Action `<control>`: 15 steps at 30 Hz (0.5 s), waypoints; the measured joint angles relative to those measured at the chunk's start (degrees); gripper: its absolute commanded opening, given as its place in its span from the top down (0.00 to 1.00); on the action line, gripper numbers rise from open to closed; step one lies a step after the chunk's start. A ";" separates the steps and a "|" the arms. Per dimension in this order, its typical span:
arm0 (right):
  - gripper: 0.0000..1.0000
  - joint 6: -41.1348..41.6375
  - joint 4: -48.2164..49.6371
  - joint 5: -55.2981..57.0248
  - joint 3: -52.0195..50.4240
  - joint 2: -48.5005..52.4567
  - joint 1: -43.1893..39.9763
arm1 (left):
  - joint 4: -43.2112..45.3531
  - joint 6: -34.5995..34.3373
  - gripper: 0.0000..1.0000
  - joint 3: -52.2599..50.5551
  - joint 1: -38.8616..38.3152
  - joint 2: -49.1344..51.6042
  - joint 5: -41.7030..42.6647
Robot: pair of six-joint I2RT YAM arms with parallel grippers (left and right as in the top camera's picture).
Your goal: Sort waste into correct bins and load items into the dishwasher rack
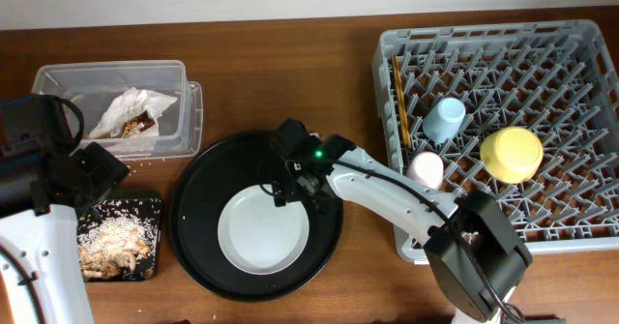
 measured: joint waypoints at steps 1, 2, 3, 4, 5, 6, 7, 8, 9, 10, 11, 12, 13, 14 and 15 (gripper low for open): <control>0.06 0.04 0.42 0.00 0.00 0.00 0.02 | 0.00 0.00 0.01 0.00 0.00 0.00 -0.02; 0.08 0.02 0.44 0.00 0.00 0.00 0.07 | 0.02 0.02 0.01 0.00 0.00 0.00 -0.02; 0.12 0.07 0.52 0.00 0.00 0.00 0.24 | 0.00 0.02 0.01 0.00 0.00 0.00 -0.02; 0.13 0.07 0.61 0.00 0.00 0.00 0.50 | 0.00 0.02 0.01 0.00 0.00 0.00 -0.02; 0.13 0.04 1.01 0.00 0.00 0.11 1.31 | 0.00 0.02 0.01 0.00 -0.02 0.00 -0.02; 0.13 0.02 1.27 0.00 0.00 0.33 1.88 | 0.02 0.00 0.01 0.00 0.00 0.00 -0.02; 0.14 0.04 1.38 0.02 0.00 0.68 2.25 | 0.00 0.00 0.01 0.00 0.00 0.00 -0.02; 0.17 0.09 1.64 0.04 0.00 1.31 2.51 | 0.00 0.00 0.01 0.00 0.00 0.00 -0.02; 0.24 0.11 1.99 0.04 0.00 2.27 2.67 | 0.00 0.02 0.01 0.00 0.00 0.00 -0.02; 0.26 0.09 2.25 0.04 0.00 3.98 2.75 | 0.02 0.00 0.01 0.00 0.00 0.00 -0.02; 0.30 0.11 2.36 0.02 0.00 5.66 2.78 | 0.00 0.00 0.01 0.00 0.00 0.00 -0.02; 0.37 0.28 2.32 0.07 0.00 6.93 2.78 | 0.02 0.00 0.01 0.00 0.00 0.00 -0.02; 0.46 0.85 2.25 0.28 0.00 7.02 2.78 | 0.00 0.02 0.01 0.00 -0.02 0.00 -0.02; 0.52 1.51 2.36 0.22 0.00 7.02 2.78 | 0.00 0.02 0.01 0.00 0.00 0.00 -0.02; 0.60 1.84 2.25 0.22 0.00 7.02 2.78 | 0.00 0.00 0.01 0.00 0.00 0.00 -0.02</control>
